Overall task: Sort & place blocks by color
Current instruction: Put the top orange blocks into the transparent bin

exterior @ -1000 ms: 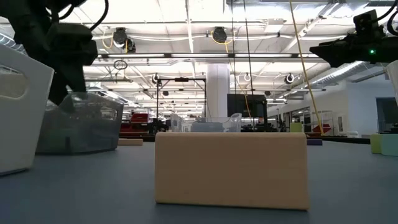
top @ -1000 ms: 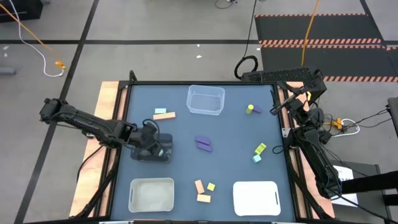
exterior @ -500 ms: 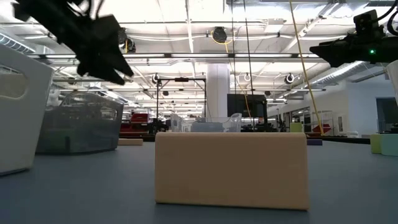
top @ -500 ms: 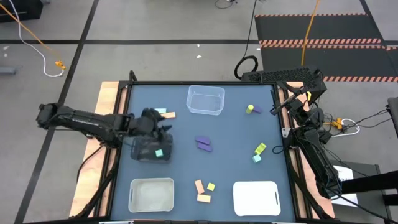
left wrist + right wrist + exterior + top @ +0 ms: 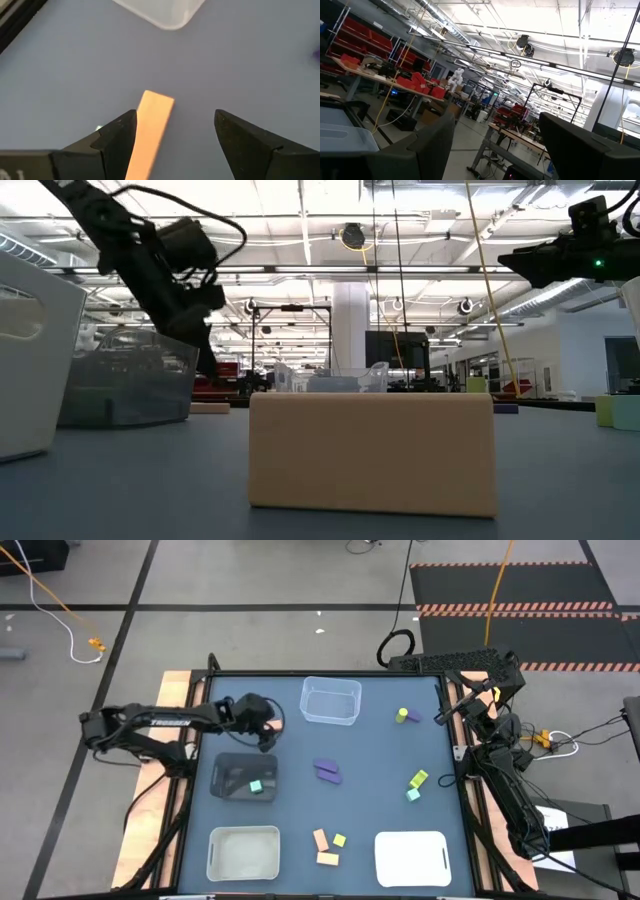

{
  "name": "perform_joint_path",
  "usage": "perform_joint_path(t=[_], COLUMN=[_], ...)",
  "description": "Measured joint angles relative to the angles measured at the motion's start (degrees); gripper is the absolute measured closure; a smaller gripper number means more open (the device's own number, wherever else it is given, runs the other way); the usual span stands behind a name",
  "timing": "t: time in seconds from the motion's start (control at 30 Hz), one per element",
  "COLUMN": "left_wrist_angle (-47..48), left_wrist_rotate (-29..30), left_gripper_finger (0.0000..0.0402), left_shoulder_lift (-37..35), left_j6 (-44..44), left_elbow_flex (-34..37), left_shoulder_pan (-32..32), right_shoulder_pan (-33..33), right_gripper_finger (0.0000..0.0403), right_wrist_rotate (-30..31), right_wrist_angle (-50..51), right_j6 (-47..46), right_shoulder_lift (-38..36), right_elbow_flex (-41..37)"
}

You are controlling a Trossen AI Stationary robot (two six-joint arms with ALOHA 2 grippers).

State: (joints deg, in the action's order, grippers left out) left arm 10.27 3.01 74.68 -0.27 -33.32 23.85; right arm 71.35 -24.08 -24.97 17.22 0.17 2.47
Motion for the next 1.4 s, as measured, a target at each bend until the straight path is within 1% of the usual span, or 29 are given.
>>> perform_joint_path(t=[0.17, 0.3, 0.53, 0.73, 0.83, 0.9, 1.0, 1.13, 1.23, 1.4], left_wrist_angle=[-2.25, -4.02, -4.88, -5.31, -5.26, -5.2, -5.15, -6.7, -8.98, -15.74], left_wrist_rotate=[0.02, 0.02, -0.23, -0.9, -1.23, -1.57, -1.63, -0.42, 0.3, 0.01], left_gripper_finger=[0.0134, 0.0134, 0.0135, 0.0139, 0.0167, 0.0205, 0.0276, 0.0276, 0.0276, 0.0276], left_shoulder_lift=[3.74, 6.42, 10.57, 12.97, 13.13, 13.18, 13.17, 13.08, 11.47, 4.54], left_j6=[7.85, 11.2, 12.07, 12.12, 11.71, 11.09, 9.35, 6.14, 2.92, 0.18], left_elbow_flex=[0.0, 0.0, 0.0, -0.17, -0.17, -0.17, -0.15, -0.05, 0.24, 0.16], left_shoulder_pan=[2.17, 3.22, 5.05, 5.39, 5.36, 5.28, 5.26, 4.9, 4.39, 2.5], right_shoulder_pan=[0.0, 0.0, 0.0, 0.0, 0.0, 0.0, 0.0, 0.0, 0.0, 0.0], right_gripper_finger=[0.0122, 0.0122, 0.0122, 0.0122, 0.0122, 0.0122, 0.0122, 0.0122, 0.0122, 0.0122], right_wrist_rotate=[0.0, 0.0, 0.0, 0.0, 0.0, 0.0, 0.0, 0.0, 0.01, 0.0], right_wrist_angle=[0.02, 0.02, 0.02, 0.02, 0.02, 0.0, 0.02, 0.0, 0.02, 0.17], right_j6=[-0.01, 0.01, -0.01, -0.01, 0.01, 0.01, 0.0, -0.01, 0.01, -0.01], right_shoulder_lift=[-0.01, -0.01, -0.01, 0.0, -0.01, 0.01, -0.01, -0.01, -0.01, 0.01], right_elbow_flex=[0.0, -0.01, 0.01, -0.01, -0.01, 0.0, 0.0, 0.01, 0.0, -0.01])
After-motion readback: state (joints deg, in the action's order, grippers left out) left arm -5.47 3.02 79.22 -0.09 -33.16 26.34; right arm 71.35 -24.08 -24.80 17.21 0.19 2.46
